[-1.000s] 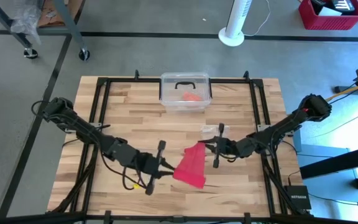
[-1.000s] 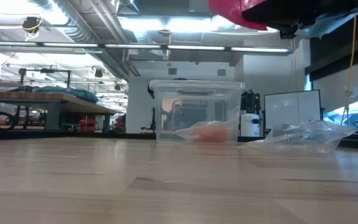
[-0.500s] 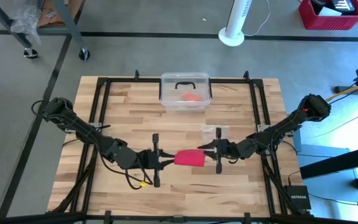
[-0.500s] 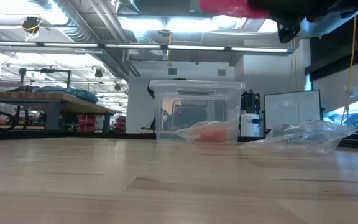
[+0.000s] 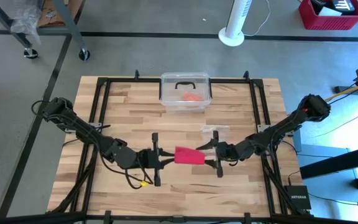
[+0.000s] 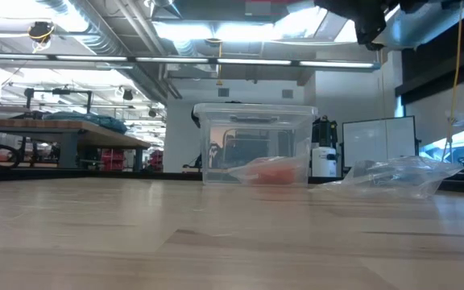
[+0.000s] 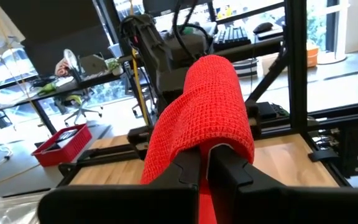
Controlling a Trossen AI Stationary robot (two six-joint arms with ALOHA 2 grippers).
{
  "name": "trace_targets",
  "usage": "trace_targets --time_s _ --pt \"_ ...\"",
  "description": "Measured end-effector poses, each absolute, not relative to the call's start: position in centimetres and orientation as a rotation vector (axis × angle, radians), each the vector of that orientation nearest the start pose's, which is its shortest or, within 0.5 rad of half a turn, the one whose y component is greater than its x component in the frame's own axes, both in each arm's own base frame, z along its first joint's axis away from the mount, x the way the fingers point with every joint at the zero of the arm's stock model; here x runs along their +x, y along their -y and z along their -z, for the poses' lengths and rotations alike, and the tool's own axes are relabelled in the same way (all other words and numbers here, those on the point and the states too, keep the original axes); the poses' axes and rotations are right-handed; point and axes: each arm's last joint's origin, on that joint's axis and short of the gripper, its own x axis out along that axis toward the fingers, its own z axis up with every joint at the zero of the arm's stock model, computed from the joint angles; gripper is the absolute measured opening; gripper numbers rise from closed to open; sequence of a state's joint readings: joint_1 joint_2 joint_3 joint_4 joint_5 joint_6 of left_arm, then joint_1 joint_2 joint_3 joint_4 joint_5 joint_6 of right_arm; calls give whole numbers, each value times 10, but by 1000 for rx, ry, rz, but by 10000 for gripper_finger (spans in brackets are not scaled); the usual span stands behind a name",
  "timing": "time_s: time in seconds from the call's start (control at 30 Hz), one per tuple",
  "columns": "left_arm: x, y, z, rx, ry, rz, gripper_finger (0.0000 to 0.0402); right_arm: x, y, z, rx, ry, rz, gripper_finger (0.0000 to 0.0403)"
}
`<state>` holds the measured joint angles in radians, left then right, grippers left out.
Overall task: Roll bandage
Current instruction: Roll the red bandage
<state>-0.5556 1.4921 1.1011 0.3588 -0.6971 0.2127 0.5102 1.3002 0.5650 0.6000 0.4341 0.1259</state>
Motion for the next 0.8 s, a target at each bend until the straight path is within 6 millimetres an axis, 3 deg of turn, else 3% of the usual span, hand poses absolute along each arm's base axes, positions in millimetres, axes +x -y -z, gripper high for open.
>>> trace_targets --time_s 0.43,0.8 --pt "298 160 -327 225 -31 -170 4 248 -124 -208 86 -135 -34 189" --pt "298 160 -326 232 -41 -169 4 249 -122 -215 119 -56 43 188"
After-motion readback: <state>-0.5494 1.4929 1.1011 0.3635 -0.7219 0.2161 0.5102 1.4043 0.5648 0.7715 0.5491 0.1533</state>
